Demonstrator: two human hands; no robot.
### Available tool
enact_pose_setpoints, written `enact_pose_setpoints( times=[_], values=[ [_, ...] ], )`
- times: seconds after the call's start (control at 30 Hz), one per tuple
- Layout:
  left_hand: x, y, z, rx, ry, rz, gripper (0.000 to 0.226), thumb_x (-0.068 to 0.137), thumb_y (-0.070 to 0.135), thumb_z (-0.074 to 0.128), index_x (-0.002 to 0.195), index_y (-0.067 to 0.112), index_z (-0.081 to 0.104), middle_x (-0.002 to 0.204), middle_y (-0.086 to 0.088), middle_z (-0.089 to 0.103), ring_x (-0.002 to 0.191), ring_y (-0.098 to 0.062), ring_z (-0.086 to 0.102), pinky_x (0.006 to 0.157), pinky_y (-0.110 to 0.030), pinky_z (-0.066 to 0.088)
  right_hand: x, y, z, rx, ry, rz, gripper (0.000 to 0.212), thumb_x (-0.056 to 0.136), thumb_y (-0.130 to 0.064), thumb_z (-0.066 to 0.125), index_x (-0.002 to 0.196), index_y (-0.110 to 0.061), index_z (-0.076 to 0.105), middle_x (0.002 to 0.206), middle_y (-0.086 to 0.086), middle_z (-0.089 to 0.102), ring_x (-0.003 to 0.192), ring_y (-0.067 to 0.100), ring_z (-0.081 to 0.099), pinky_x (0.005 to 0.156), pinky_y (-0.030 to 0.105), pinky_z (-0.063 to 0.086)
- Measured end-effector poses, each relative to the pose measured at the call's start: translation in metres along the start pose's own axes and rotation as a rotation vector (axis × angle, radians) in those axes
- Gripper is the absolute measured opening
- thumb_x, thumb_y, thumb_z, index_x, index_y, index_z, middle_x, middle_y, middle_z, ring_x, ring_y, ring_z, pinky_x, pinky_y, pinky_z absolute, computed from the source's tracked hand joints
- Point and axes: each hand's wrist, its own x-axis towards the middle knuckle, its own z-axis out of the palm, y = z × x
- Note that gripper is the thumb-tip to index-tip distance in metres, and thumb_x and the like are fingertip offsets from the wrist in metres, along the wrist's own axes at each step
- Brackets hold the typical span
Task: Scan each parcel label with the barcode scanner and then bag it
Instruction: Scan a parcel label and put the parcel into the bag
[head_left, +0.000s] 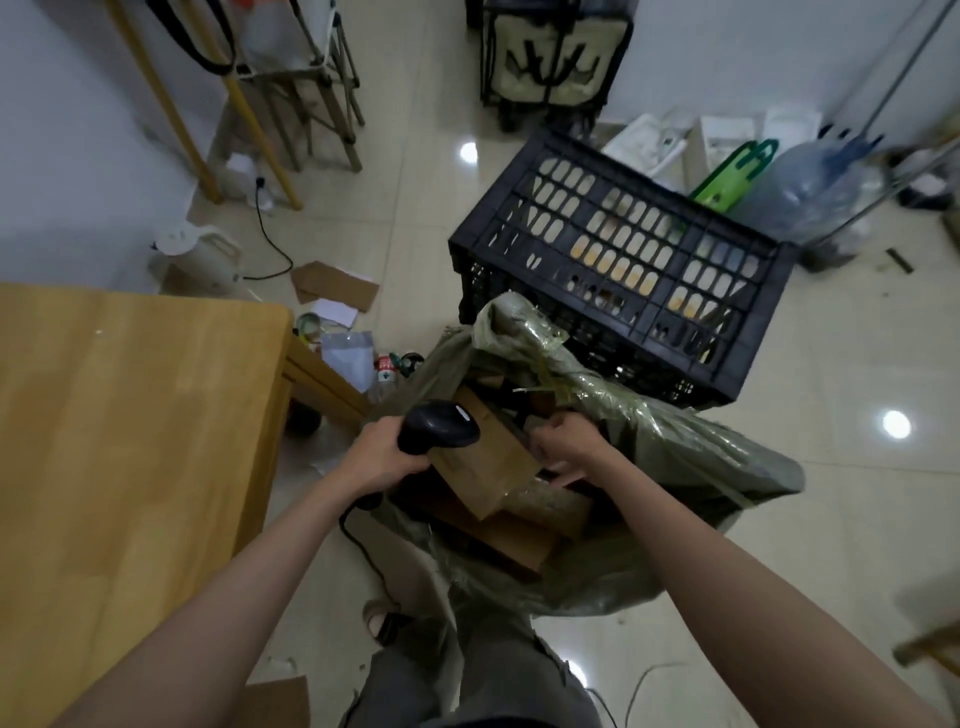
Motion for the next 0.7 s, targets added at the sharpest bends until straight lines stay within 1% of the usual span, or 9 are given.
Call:
enact_pose_setpoints(
  times=[0.1, 0.17, 0.23, 0.3, 0.37, 0.43, 0.47, 0.57, 0.7],
  values=[
    [-0.026, 0.004, -0.020, -0.004, 0.049, 0.047, 0.018, 0.077, 0.011, 0.078, 0.087, 0.014, 0.063, 0.081, -0.001, 0.065, 0.078, -0.017, 0.061, 0.058, -0.026, 0.042, -0.040, -0.025, -0.002, -0.099, 0.001, -0.107, 0.026, 0.099, -0.029, 0.057, 0.116, -0.010, 0.057, 0.102, 0.010, 0.065, 0.083, 0.024, 0.070, 0.057, 0.033, 0.062],
    [-0.047, 0.000, -0.033, -0.020, 0.084, 0.066, 0.021, 0.077, 0.009, 0.076, 0.079, 0.020, 0.059, 0.074, 0.003, 0.061, 0.071, -0.014, 0.058, 0.055, -0.023, 0.039, -0.061, -0.040, 0.005, -0.215, 0.024, -0.193, 0.030, 0.099, -0.032, 0.057, 0.119, -0.010, 0.057, 0.106, 0.010, 0.065, 0.085, 0.023, 0.068, 0.057, 0.034, 0.062],
    [-0.069, -0.011, -0.048, -0.041, 0.115, 0.068, 0.016, 0.078, 0.010, 0.076, 0.081, 0.018, 0.062, 0.073, 0.001, 0.067, 0.069, -0.016, 0.063, 0.056, -0.024, 0.043, -0.081, -0.059, 0.018, -0.288, 0.029, -0.265, 0.030, 0.099, -0.033, 0.057, 0.120, -0.011, 0.056, 0.109, 0.010, 0.063, 0.084, 0.023, 0.066, 0.051, 0.031, 0.058],
    [-0.095, -0.028, -0.063, -0.087, 0.165, 0.067, 0.013, 0.078, 0.009, 0.076, 0.079, 0.016, 0.066, 0.066, 0.004, 0.071, 0.064, -0.009, 0.068, 0.057, -0.021, 0.048, -0.099, -0.081, 0.037, -0.325, 0.016, -0.333, 0.028, 0.098, -0.032, 0.058, 0.120, -0.014, 0.054, 0.111, 0.007, 0.059, 0.085, 0.020, 0.063, 0.046, 0.026, 0.053],
    [-0.124, -0.050, -0.078, -0.130, 0.223, 0.057, 0.013, 0.079, 0.007, 0.075, 0.077, 0.017, 0.067, 0.060, 0.008, 0.071, 0.057, -0.001, 0.066, 0.056, -0.016, 0.048, -0.118, -0.108, 0.063, -0.353, 0.000, -0.404, 0.030, 0.097, -0.032, 0.060, 0.120, -0.014, 0.054, 0.113, 0.006, 0.057, 0.091, 0.022, 0.063, 0.051, 0.030, 0.058],
    [-0.153, -0.076, -0.093, -0.174, 0.280, 0.029, 0.006, 0.080, 0.009, 0.074, 0.083, 0.013, 0.071, 0.066, 0.001, 0.074, 0.058, -0.006, 0.068, 0.059, -0.021, 0.052, -0.135, -0.135, 0.094, -0.436, 0.012, -0.491, 0.032, 0.096, -0.034, 0.062, 0.119, -0.012, 0.057, 0.115, 0.008, 0.060, 0.094, 0.022, 0.062, 0.068, 0.041, 0.062],
    [-0.168, -0.090, -0.099, -0.203, 0.304, 0.001, 0.007, 0.081, 0.009, 0.074, 0.086, 0.011, 0.070, 0.069, -0.003, 0.074, 0.059, -0.009, 0.069, 0.058, -0.023, 0.053, -0.144, -0.148, 0.111, -0.484, 0.012, -0.532, 0.031, 0.096, -0.034, 0.061, 0.117, -0.011, 0.058, 0.113, 0.009, 0.061, 0.092, 0.023, 0.062, 0.074, 0.043, 0.061],
    [-0.213, -0.132, -0.114, -0.317, 0.372, -0.066, 0.008, 0.083, 0.008, 0.070, 0.091, 0.009, 0.068, 0.080, -0.008, 0.075, 0.068, -0.018, 0.074, 0.061, -0.029, 0.055, -0.167, -0.182, 0.167, -0.569, -0.049, -0.609, 0.024, 0.097, -0.030, 0.060, 0.112, -0.012, 0.058, 0.105, 0.009, 0.063, 0.088, 0.023, 0.066, 0.070, 0.040, 0.063],
    [-0.272, -0.189, -0.120, -0.442, 0.491, -0.133, 0.007, 0.085, 0.007, 0.069, 0.091, 0.010, 0.067, 0.080, -0.004, 0.072, 0.071, -0.020, 0.074, 0.058, -0.026, 0.052, -0.193, -0.217, 0.246, -0.682, -0.127, -0.671, 0.028, 0.095, -0.031, 0.062, 0.116, -0.014, 0.056, 0.108, 0.009, 0.063, 0.091, 0.024, 0.068, 0.067, 0.040, 0.064]
  ],
)
